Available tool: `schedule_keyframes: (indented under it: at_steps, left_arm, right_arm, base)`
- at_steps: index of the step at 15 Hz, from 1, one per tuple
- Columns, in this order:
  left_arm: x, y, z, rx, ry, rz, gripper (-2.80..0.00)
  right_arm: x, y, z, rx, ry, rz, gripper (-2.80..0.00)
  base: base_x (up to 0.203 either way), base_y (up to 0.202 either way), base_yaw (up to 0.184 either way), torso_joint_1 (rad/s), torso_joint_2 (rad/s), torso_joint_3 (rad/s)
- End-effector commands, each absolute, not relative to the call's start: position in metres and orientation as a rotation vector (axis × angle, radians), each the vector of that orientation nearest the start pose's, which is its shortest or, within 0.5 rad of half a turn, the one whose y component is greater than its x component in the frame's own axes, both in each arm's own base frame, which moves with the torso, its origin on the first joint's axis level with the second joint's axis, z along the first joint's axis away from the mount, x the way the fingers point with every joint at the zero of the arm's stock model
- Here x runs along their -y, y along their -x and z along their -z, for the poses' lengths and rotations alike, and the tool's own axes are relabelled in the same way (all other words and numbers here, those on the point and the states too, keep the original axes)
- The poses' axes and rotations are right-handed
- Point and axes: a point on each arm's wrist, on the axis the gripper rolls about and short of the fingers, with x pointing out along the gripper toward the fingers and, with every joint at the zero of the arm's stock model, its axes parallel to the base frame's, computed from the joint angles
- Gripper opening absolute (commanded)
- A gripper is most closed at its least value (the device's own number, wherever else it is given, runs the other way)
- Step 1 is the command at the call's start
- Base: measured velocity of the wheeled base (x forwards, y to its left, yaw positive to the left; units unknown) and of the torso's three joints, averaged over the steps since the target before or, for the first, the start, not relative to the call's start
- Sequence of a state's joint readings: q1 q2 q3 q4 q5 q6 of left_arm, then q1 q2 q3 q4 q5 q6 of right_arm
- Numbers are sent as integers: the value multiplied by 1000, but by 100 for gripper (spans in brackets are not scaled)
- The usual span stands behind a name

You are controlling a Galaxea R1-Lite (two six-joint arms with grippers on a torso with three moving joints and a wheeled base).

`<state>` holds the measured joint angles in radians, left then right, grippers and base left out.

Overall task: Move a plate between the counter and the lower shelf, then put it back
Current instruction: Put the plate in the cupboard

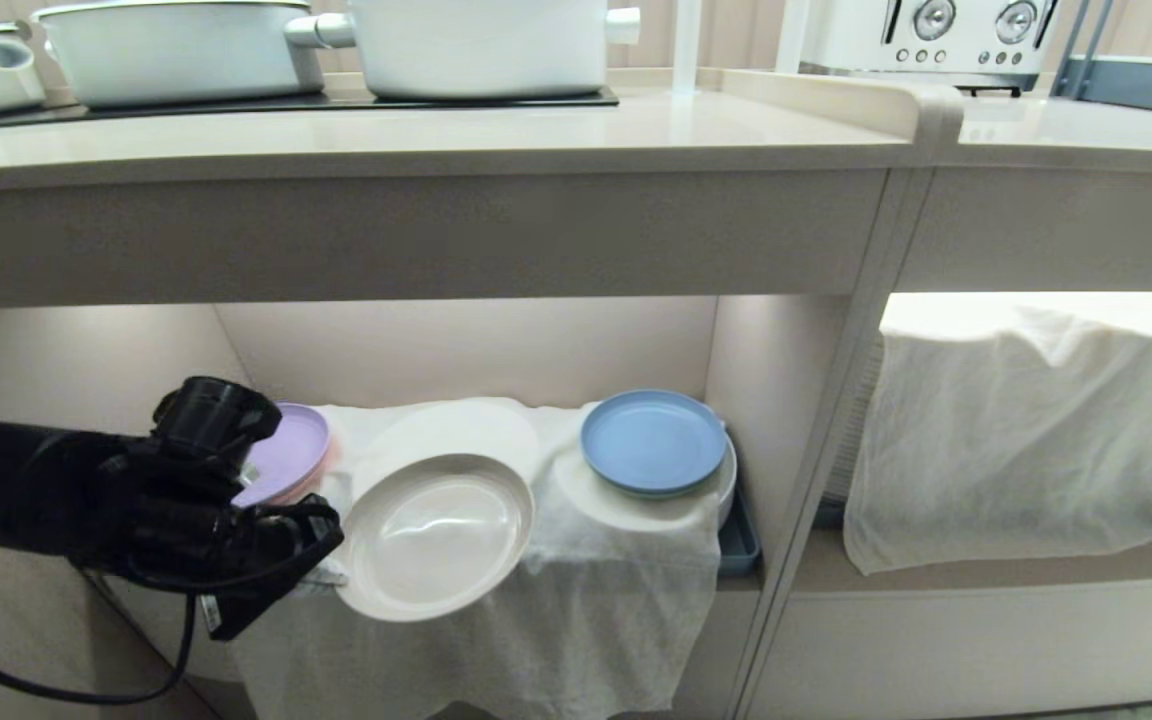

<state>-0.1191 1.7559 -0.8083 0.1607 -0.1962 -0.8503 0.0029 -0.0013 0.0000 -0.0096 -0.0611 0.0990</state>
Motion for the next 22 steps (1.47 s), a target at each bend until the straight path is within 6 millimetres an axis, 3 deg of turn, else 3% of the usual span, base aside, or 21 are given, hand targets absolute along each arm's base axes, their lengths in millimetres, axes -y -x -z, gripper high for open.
schedule_keyframes:
  at_steps: [1,7,22]
  left_arm:
    - [37,-273,-97,-1175,811,-228,-280]
    - [39,-299,-80,-1138,857,-278,-280]
    - [33,-357,-63,-1051,950,-392,-280]
  right_arm:
    - [1,23,-76,12,-100,58,-280]
    - [1,23,-77,14,-100,58,-280]
    - [1,23,-76,12,-100,58,-280]
  base:
    - [0,0,0,0,0,0]
    - [0,0,0,0,0,0]
    - [0,0,0,0,0,0]
